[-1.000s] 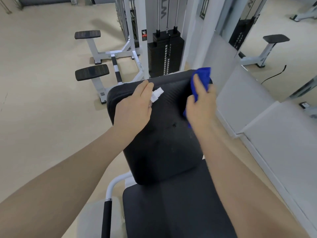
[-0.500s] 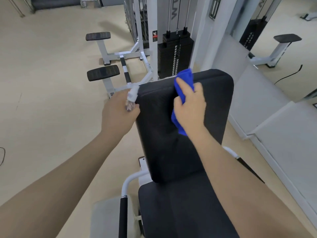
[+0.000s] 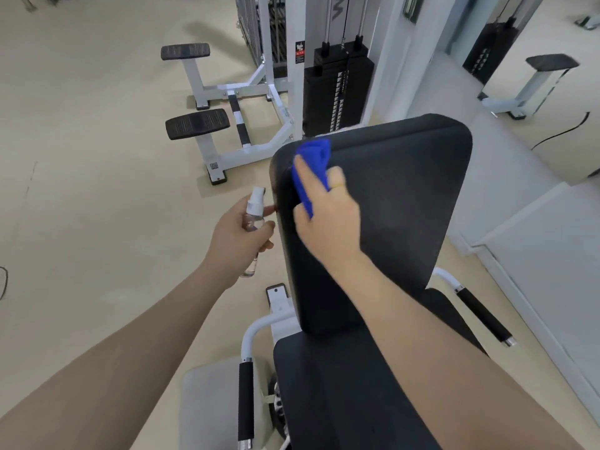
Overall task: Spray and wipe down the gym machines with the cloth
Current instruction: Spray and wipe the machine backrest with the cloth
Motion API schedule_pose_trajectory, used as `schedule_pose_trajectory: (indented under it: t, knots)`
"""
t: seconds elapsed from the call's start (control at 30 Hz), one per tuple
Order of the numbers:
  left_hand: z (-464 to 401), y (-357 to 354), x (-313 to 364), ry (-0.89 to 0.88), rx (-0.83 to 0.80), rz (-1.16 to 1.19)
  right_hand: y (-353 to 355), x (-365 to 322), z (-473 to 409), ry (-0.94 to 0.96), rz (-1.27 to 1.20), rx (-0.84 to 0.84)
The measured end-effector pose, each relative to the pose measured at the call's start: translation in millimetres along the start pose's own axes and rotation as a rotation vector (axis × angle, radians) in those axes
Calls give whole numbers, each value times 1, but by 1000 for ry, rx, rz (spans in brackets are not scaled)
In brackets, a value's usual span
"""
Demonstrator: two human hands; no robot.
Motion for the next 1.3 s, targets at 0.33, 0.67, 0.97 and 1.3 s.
schedule_pose_trajectory:
  t: [0.33,0.67,0.97,1.3]
  knots:
    - [2,5,-16,-49,8,10,34,50,-19,-227,44,119]
    - [9,-22,-33,-53,121,121,-12,25,33,351,264,-41]
    - [6,-26,-42,-84,107,80,16,73,15,-300,110,197]
    - [-6,-20,-50,-59,10,187,-39,12,63,204,186,-13]
Point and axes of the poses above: each hand's wrist, its own z-axis away from the middle knuckle, its own y-axis out of the back of the hand, x = y × z, the point moved 4 cm from there along -z, towards the middle knuckle, and after that the axes turned 2 degrees about z, right-handed, at the moved point
